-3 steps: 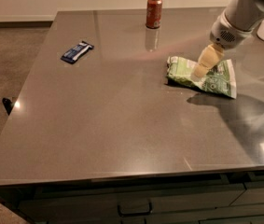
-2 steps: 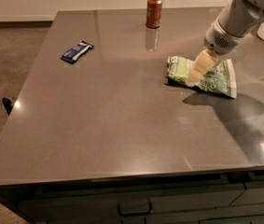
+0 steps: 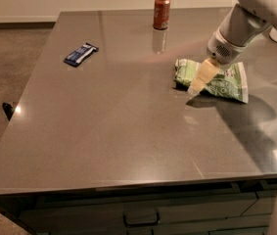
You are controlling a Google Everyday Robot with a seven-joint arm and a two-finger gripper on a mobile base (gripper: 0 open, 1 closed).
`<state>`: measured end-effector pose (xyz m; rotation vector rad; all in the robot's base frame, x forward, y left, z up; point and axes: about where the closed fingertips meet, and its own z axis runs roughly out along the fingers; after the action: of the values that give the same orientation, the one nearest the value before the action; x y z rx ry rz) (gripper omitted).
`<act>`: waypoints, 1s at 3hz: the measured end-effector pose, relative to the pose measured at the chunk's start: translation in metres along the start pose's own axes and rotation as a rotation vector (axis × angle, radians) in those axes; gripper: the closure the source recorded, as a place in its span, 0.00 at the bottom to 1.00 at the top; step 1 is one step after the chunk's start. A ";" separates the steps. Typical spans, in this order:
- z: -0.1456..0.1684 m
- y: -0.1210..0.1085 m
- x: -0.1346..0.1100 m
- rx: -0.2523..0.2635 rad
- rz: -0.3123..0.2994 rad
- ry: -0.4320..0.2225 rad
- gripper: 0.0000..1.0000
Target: Pick green jalapeno chip bag
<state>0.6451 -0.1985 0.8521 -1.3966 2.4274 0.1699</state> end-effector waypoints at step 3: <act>0.006 0.008 -0.007 -0.044 -0.004 -0.011 0.65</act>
Offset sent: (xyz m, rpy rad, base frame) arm -0.0028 0.0066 -0.0134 0.0272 0.0594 0.0151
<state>0.6424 -0.1872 0.8488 -1.4156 2.4252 0.2312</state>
